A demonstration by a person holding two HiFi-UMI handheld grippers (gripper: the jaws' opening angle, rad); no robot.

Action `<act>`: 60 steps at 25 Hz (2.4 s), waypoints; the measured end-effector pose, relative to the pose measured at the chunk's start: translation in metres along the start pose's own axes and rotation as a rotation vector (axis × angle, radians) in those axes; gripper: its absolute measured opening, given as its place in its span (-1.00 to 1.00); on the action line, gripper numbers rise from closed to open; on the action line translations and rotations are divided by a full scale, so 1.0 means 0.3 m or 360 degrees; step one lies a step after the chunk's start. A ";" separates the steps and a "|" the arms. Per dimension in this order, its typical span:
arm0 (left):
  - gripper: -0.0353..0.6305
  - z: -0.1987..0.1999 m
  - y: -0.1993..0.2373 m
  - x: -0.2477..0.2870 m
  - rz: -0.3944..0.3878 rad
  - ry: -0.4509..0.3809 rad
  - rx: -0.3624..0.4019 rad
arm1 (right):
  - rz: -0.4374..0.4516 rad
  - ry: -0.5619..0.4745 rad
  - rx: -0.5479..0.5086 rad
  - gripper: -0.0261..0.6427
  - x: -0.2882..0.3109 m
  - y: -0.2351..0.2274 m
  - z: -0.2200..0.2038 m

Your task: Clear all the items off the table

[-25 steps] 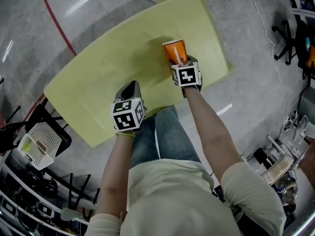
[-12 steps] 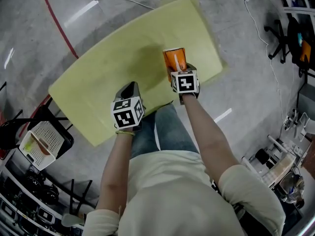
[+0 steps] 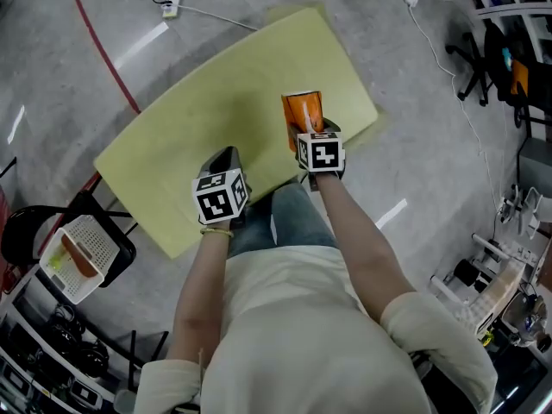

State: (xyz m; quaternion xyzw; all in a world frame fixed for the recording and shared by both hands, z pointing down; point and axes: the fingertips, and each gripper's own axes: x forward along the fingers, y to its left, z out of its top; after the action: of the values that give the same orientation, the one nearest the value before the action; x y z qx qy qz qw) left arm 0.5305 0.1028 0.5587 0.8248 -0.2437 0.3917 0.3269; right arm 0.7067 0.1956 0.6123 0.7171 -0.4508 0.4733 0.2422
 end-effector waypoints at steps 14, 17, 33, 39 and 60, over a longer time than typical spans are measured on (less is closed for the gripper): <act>-0.87 -0.007 0.011 -0.223 -0.0052 -0.0069 0.0098 | 0.0092 -0.0128 -0.0022 -0.02 -0.270 0.166 -0.067; -0.87 -0.010 -0.002 -0.257 -0.0063 -0.0073 0.0139 | 0.0155 -0.0141 -0.0016 -0.02 -0.323 0.208 -0.084; -0.87 -0.108 -0.124 -0.364 -0.0051 -0.0159 0.0112 | 0.0368 -0.0200 -0.0190 -0.02 -0.487 0.302 -0.147; -0.87 -0.251 -0.118 -0.464 0.0055 -0.0225 0.0009 | 0.0446 -0.0204 -0.0309 -0.02 -0.550 0.356 -0.242; -0.87 -0.610 -0.066 -0.740 0.0360 -0.0395 -0.0247 | 0.0751 -0.0169 -0.0719 -0.02 -0.682 0.598 -0.514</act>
State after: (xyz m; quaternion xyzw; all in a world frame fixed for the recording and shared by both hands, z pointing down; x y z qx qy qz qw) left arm 0.3271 0.2820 0.4607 0.8063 -0.4030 0.3013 0.3109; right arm 0.4488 0.3147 0.4815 0.5447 -0.7100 0.3663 0.2550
